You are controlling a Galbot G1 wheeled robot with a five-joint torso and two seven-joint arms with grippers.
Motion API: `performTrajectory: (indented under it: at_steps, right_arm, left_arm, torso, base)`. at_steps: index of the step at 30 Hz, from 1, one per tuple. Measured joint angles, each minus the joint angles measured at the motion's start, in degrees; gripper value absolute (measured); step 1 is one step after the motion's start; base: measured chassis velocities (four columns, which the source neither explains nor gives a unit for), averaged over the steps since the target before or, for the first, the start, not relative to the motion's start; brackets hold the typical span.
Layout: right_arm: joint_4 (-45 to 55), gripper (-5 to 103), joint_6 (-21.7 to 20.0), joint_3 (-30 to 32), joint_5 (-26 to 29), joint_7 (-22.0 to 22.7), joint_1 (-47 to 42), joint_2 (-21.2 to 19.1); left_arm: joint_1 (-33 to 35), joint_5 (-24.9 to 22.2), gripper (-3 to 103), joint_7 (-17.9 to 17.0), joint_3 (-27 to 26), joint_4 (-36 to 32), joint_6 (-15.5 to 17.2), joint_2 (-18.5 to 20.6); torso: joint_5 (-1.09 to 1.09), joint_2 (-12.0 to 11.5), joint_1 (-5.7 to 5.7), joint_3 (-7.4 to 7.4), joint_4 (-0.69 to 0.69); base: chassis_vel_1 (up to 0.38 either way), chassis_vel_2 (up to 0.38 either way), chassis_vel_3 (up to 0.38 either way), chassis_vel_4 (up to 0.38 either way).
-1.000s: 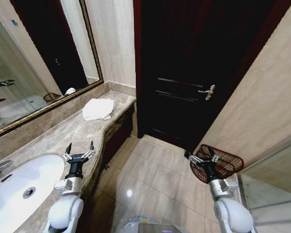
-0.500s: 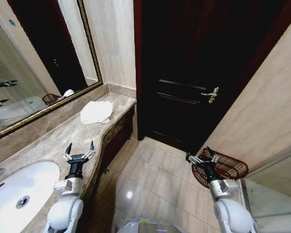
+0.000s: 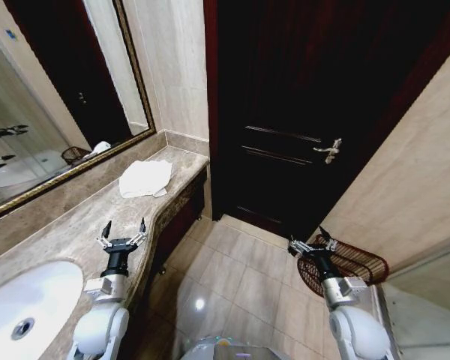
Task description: Discard the used towel into the hamper.
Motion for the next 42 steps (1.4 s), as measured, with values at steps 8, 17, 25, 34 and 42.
performTrajectory:
  at_steps: [8, 17, 25, 34, 42]
  right_arm:
    - [-0.05, 100, 0.07, -0.01, 0.02, -0.05, 0.07, 0.01]
    - [-0.06, 100, 0.12, 0.06, 0.03, -0.07, 0.02, 0.02]
    - [-0.17, 100, 0.12, -0.05, 0.03, -0.09, 0.22, 0.06]
    - [-0.33, 100, 0.14, -0.07, 0.03, -0.10, 0.20, 0.08]
    - [-0.39, 100, 0.22, -0.04, 0.03, -0.10, 0.21, 0.05]
  left_arm:
    - [-0.12, -0.05, 100, -0.13, -0.04, 0.05, 0.07, 0.01]
    - [-0.14, -0.21, 100, -0.35, -0.06, 0.10, 0.83, 0.05]
    - [-0.32, -0.25, 100, -0.49, -0.21, 0.03, 1.65, 0.23]
    - [-0.35, -0.18, 100, -0.47, -0.19, 0.03, 1.69, 0.11]
    - [-0.40, -0.13, 100, -0.46, -0.19, 0.06, 1.65, 0.03]
  torso:
    - [0.00, 0.00, 0.00, 0.00, 0.01]
    - [0.01, 0.00, 0.00, 0.00, 0.00]
    - [0.00, 0.00, 0.00, 0.00, 0.01]
    - [0.01, 0.00, 0.00, 0.00, 0.00]
    - [0.00, 0.00, 0.00, 0.00, 0.00]
  base:
    - [-0.070, 0.073, 0.078, -0.064]
    - [-0.077, 0.070, 0.081, -0.082]
    - [-0.063, 0.074, 0.073, -0.068]
    - [-0.068, 0.065, 0.070, -0.075]
    - [-0.078, 0.068, 0.079, -0.072]
